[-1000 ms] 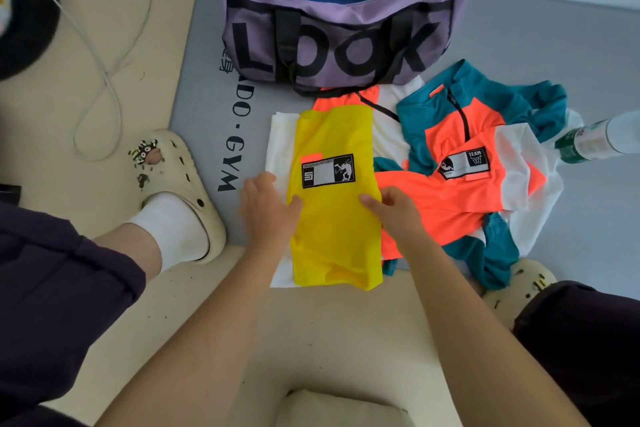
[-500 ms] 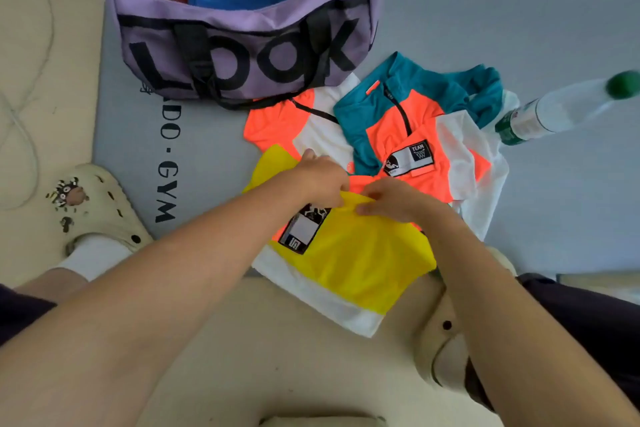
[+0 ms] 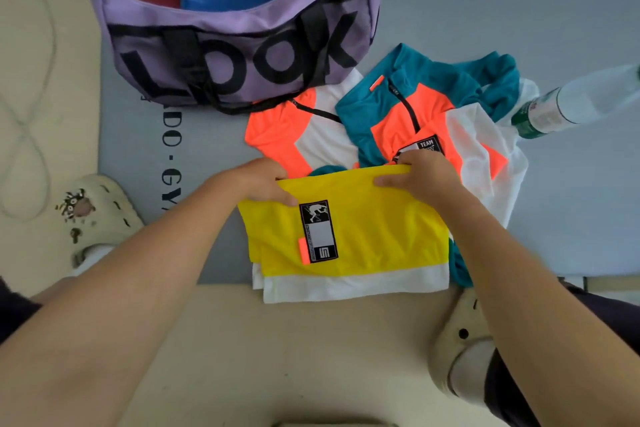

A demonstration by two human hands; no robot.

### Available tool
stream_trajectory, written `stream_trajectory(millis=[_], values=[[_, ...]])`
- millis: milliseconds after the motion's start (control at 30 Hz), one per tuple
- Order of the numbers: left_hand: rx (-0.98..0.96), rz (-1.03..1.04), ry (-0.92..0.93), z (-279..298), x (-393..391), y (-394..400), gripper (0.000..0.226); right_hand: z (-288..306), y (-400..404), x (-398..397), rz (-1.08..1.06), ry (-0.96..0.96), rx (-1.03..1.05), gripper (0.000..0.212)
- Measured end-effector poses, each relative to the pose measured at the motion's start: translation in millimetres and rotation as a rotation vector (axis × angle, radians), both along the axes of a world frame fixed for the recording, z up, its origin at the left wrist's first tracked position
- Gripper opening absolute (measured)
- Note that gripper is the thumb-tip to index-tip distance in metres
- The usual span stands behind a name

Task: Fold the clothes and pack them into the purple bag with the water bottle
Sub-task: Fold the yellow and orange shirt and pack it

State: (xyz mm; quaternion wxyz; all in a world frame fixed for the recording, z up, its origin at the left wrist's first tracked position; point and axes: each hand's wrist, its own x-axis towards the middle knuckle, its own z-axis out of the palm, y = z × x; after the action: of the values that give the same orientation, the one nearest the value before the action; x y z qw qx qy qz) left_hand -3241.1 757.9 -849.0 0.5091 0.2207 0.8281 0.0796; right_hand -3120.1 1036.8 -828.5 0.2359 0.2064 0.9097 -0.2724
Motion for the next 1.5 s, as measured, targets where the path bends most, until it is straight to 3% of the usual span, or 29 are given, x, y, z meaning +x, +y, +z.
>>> stream_trajectory(millis=[67,167,233,267,367,433,533,633,767,867,933,1067,1233,1433,1500], values=[[0.062,0.14,0.133,-3.7,-2.2,-15.7,0.043,-0.3,5.7,2.3,-0.044,-0.025,-0.068,0.043],[0.317,0.813,0.244,-3.1,8.4,-29.4,0.033,-1.4,17.7,3.9,-0.003,-0.046,-0.097,0.029],[0.392,1.153,0.115,-3.1,23.1,-34.5,0.025,-1.8,21.7,6.9,-0.021,-0.04,-0.074,0.029],[0.389,1.218,0.017,-3.8,31.3,-36.7,0.023,-1.9,21.3,9.8,-0.059,-0.033,-0.054,0.031],[0.297,1.141,-0.154,-4.2,46.2,-44.3,0.026,-2.9,16.1,20.5,-0.152,-0.019,-0.009,0.044],[0.285,1.113,-0.187,-5.3,47.8,-48.8,0.022,-3.2,17.8,25.4,-0.171,-0.053,-0.053,0.04],[0.397,1.291,-0.099,-4.7,48.4,-50.6,0.014,3.4,23.6,28.2,-0.278,-0.061,-0.173,0.034],[0.438,1.451,0.043,-3.3,47.8,-52.7,0.02,8.8,17.3,26.2,-0.544,0.102,-0.257,0.028],[0.349,1.305,-0.116,-2.1,55.7,-65.5,0.021,7.0,4.1,27.1,-0.747,0.121,-0.308,0.025],[0.283,1.161,-0.205,-3.9,63.3,-76.4,0.017,3.9,3.2,37.7,-0.676,-0.024,-0.305,0.026],[0.328,1.198,-0.146,-2.9,65.1,-76.1,0.011,0.7,0.6,46.2,-0.598,-0.086,-0.258,0.031],[0.345,1.304,0.023,-4.2,73.0,-70.3,0.017,-2.7,-10.3,63.1,-0.726,0.053,-0.242,0.04],[0.187,1.239,-0.14,-12.1,93.9,-73.9,0.03,-6.9,-18.3,79.5,-0.709,-0.045,-0.383,0.026],[0.211,1.183,0.016,-9.0,88.6,-66.3,0.017,-8.2,-18.0,90.3,-0.657,-0.025,-0.422,0.022],[0.237,1.138,0.149,-3.9,70.4,-65.4,0.014,-6.3,-17.3,93.2,-0.603,-0.197,-0.517,0.03]])
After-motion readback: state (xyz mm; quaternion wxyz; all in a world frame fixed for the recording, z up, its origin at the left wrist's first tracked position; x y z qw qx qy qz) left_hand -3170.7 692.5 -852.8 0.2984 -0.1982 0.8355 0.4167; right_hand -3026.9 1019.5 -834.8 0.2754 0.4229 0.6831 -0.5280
